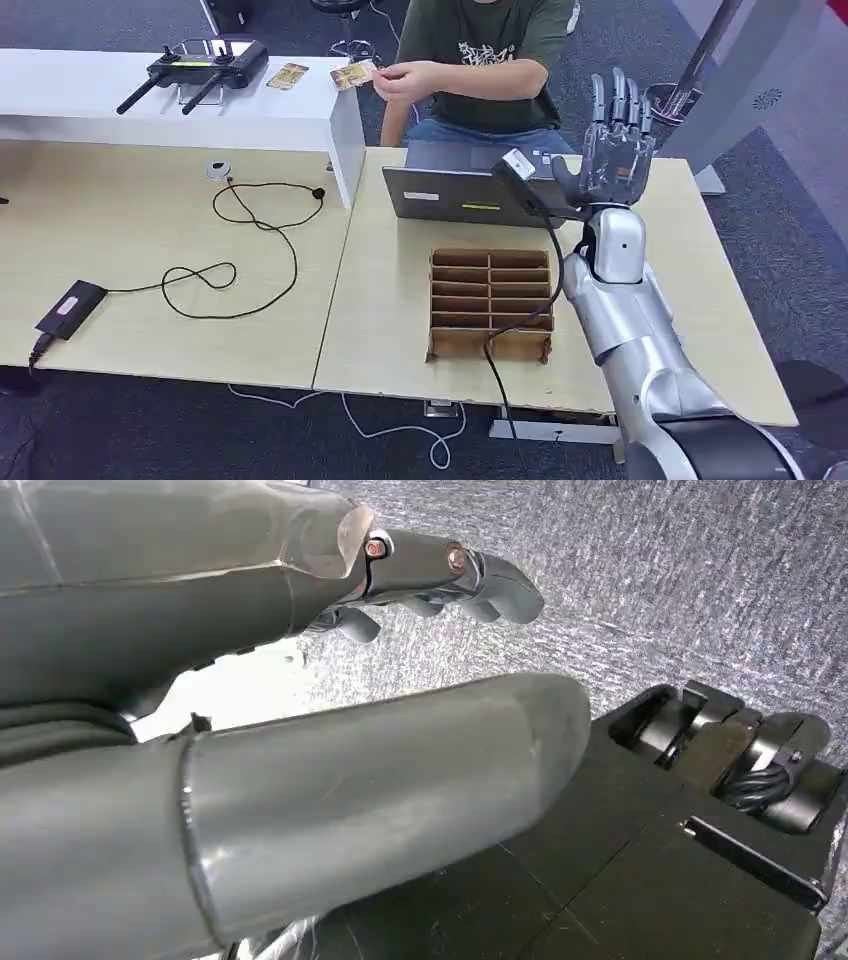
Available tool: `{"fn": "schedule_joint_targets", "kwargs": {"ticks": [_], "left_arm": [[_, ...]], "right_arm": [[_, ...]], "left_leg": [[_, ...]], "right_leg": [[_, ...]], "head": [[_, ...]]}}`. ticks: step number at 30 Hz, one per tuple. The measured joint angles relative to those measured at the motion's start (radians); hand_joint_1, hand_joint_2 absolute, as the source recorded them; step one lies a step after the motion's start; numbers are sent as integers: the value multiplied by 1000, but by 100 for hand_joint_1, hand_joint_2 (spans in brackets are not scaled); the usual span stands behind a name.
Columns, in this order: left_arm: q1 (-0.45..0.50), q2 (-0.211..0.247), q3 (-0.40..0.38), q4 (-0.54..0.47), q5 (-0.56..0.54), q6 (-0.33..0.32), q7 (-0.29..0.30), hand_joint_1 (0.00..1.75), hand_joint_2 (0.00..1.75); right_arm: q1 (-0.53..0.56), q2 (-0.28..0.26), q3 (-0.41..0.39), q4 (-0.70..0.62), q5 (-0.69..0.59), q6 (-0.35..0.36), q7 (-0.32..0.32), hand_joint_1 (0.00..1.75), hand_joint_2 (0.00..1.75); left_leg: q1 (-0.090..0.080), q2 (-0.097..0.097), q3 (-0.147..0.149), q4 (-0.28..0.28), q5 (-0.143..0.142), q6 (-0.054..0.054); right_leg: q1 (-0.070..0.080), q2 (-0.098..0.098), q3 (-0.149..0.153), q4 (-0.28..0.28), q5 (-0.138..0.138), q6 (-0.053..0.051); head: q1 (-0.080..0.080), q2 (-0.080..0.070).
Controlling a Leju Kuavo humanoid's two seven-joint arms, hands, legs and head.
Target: Pass the card to the sensor for recognition and then transmit it.
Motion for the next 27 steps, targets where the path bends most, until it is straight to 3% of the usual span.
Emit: {"fn": "schedule_joint_targets", "kwargs": {"ticks": [12, 27], "left_arm": [[0, 1, 0, 0, 2, 2, 8, 0, 0], [2, 11, 8, 0, 14, 21, 8, 0, 0]], "right_arm": [[14, 0, 0, -20, 2, -1, -2, 0, 175], [105, -5, -21, -188, -39, -1, -32, 0, 175]], "left_leg": [[0, 0, 0, 0, 0, 0], [0, 0, 0, 0, 0, 0]], "right_leg": [[0, 0, 0, 0, 0, 0], [0, 0, -1, 0, 0, 0]], "head": [[0, 0], [0, 0]]}}
